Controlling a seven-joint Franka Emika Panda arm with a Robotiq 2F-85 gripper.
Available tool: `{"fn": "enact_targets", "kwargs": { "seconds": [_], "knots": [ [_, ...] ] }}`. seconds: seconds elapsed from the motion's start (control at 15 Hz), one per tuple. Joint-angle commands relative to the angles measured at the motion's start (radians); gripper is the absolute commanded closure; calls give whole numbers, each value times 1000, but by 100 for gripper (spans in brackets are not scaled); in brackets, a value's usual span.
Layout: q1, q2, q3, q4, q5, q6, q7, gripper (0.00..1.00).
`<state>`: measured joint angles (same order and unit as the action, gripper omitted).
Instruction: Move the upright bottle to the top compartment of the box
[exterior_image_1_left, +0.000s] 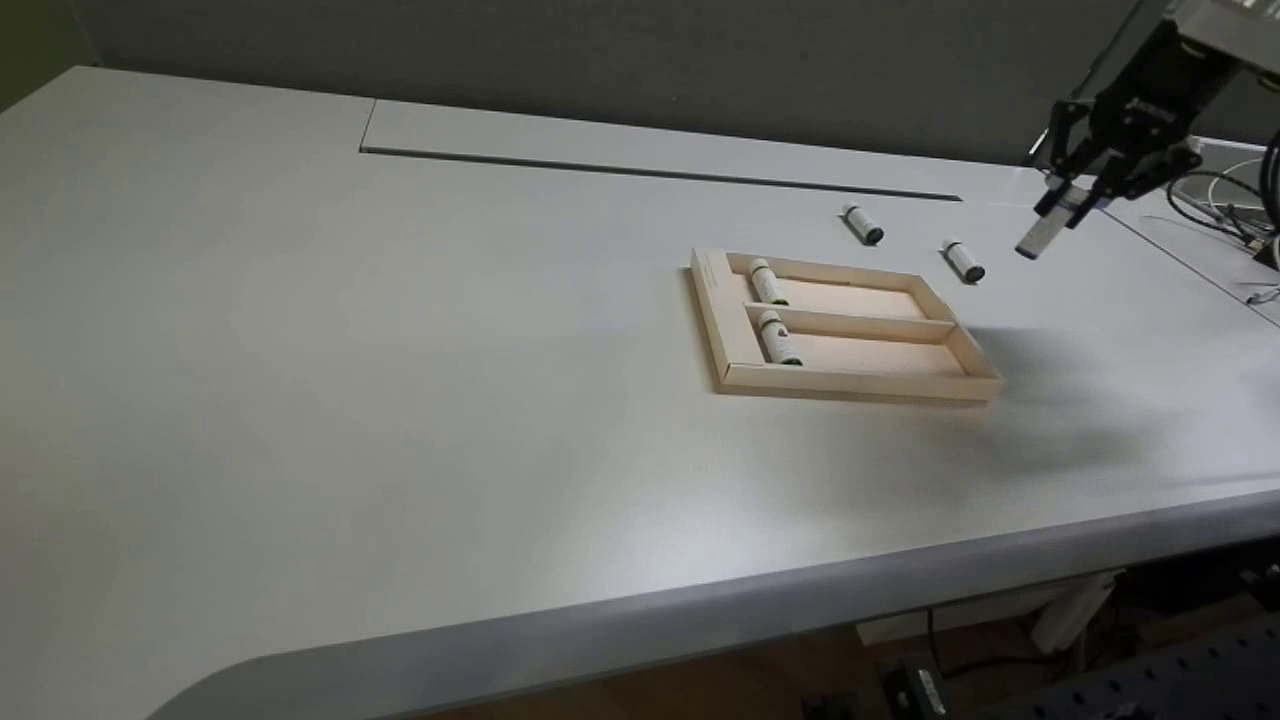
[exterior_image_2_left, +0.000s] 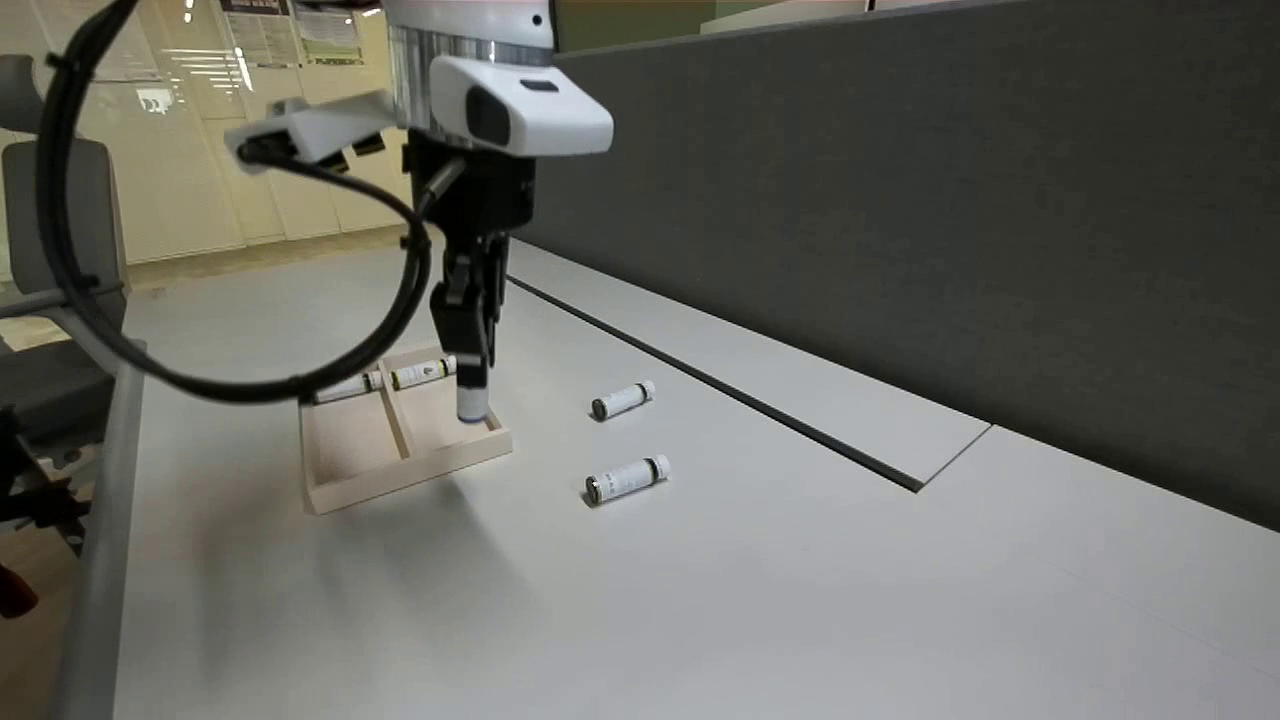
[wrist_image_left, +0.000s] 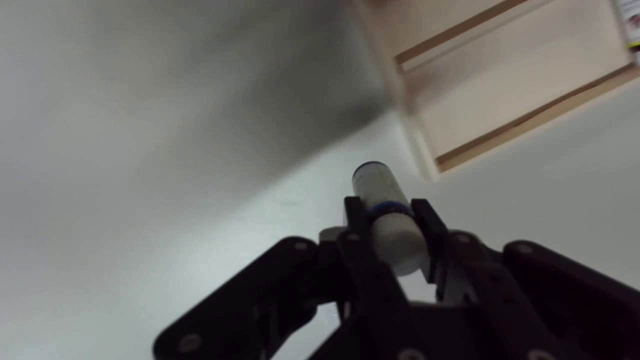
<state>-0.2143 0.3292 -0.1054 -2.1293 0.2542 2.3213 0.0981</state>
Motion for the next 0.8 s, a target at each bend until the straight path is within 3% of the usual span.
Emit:
{"fn": "enact_targets", "kwargs": {
  "seconds": [0.0, 0.33, 0.73],
  "knots": [
    [46, -24, 54, 95, 64, -191, 3, 93],
    [130, 42, 109, 188, 85, -360, 9, 93],
    [206, 165, 125, 230, 40, -350, 14, 93]
  ]
}}
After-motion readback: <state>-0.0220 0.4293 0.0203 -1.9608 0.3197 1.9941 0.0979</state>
